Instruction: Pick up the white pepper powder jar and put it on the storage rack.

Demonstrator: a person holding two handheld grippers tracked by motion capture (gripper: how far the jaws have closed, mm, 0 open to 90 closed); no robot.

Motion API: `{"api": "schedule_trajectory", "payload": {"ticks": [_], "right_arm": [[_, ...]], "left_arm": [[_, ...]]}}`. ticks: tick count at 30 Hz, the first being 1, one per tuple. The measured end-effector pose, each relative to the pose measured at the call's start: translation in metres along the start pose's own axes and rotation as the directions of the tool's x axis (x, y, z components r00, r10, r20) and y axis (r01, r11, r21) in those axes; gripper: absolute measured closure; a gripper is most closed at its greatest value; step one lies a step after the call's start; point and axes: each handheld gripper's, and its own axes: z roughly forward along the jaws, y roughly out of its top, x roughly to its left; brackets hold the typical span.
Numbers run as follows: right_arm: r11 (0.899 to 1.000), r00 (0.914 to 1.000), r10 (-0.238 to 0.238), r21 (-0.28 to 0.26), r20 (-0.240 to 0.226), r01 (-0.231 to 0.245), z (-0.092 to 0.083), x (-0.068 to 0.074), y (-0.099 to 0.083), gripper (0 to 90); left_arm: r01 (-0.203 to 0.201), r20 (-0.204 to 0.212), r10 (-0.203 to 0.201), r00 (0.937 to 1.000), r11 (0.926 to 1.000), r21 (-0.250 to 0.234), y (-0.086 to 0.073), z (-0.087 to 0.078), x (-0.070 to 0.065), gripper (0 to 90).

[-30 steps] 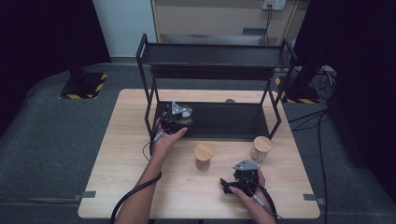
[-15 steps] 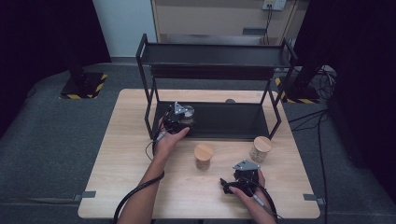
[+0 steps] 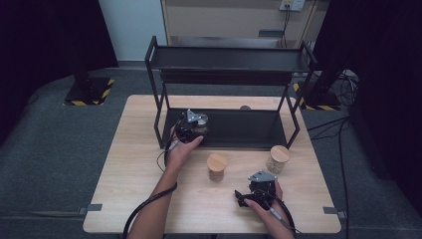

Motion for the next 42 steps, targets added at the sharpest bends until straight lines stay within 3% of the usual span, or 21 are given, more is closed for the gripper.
{"api": "schedule_trajectory", "payload": {"ticks": [42], "right_arm": [[1.0,1.0,-0.002,-0.001,-0.003,0.002,0.0,-0.001,0.0,0.5]], "left_arm": [[0.019,0.012,-0.019,0.9997,0.9998,-0.007,-0.009,0.012,-0.001,28.8]]}}
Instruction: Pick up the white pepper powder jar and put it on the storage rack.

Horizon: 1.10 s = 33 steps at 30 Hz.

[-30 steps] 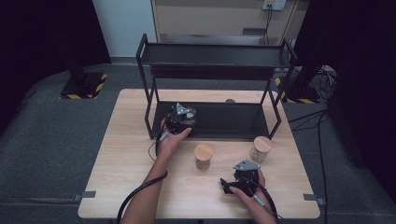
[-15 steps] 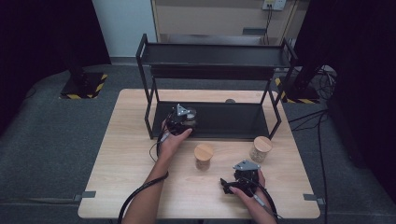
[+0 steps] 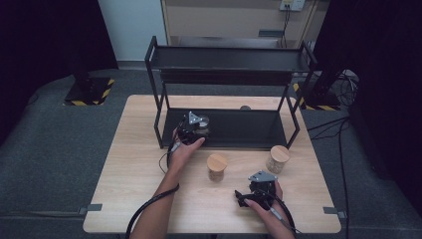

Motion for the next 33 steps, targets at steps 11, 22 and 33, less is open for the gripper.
{"api": "schedule_trajectory", "payload": {"ticks": [11,22,33], "right_arm": [[1.0,1.0,0.0,0.0,0.0,0.0,0.0,0.0,0.0,0.6],[1.0,1.0,0.0,0.0,0.001,0.0,0.0,0.0,0.0,0.6],[1.0,1.0,0.0,0.001,0.003,0.0,0.0,0.001,0.0,0.6]], "left_arm": [[-0.018,-0.012,0.019,0.9998,0.9989,0.042,0.006,-0.002,-0.003,18.6],[-0.019,-0.027,0.021,0.9994,0.9991,0.039,0.0,-0.017,-0.004,8.1],[-0.027,-0.016,0.028,0.9995,0.999,0.036,0.002,-0.024,-0.009,6.0]]}}
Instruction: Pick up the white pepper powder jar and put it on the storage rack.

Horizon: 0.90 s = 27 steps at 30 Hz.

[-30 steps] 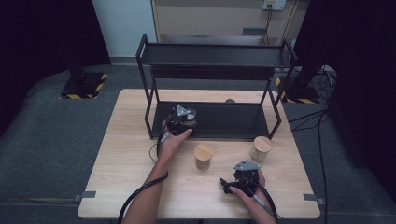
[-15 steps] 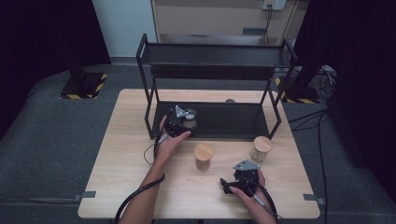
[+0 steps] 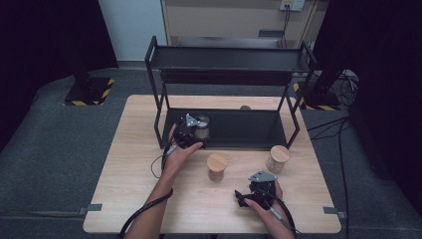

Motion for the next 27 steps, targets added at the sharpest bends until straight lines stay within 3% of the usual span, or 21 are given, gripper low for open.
{"api": "schedule_trajectory", "payload": {"ticks": [8,13,27], "right_arm": [[1.0,1.0,0.0,0.001,0.0,0.0,0.0,0.0,0.0,0.6],[1.0,1.0,0.0,0.001,0.001,0.0,0.0,0.0,0.0,0.6],[1.0,1.0,0.005,0.002,0.002,-0.005,0.0,0.001,0.0,0.4]], "left_arm": [[0.009,-0.005,-0.009,0.9999,0.9999,-0.01,-0.007,-0.01,-0.003,5.7],[-0.013,-0.033,0.013,0.9994,0.9999,0.005,-0.013,-0.021,-0.012,5.7],[-0.011,-0.021,0.01,0.9997,0.9999,-0.013,-0.026,-0.058,-0.025,5.1]]}}
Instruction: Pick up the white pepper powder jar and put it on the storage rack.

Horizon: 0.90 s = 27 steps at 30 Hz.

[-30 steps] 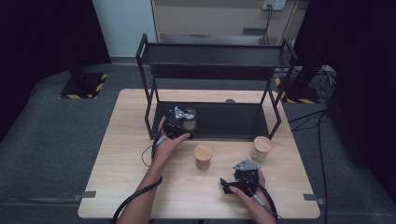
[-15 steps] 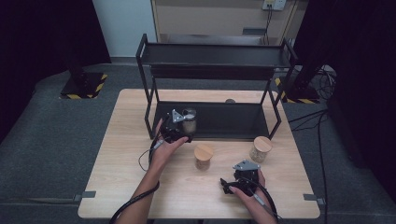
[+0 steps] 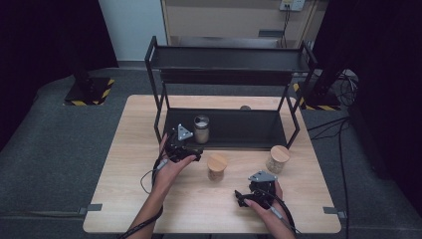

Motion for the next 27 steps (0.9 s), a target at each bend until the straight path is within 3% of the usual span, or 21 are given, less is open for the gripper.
{"api": "schedule_trajectory", "payload": {"ticks": [15,27], "right_arm": [[1.0,1.0,0.006,-0.002,0.006,-0.006,0.0,0.001,-0.001,0.4],[1.0,0.9999,0.007,-0.002,0.009,-0.007,0.0,0.002,-0.001,0.5]], "left_arm": [[0.012,0.021,-0.012,0.9997,0.9999,0.005,-0.013,-0.022,-0.009,4.7],[-0.001,0.03,0.0,0.9996,0.9999,0.016,-0.021,-0.037,-0.018,4.2]]}}
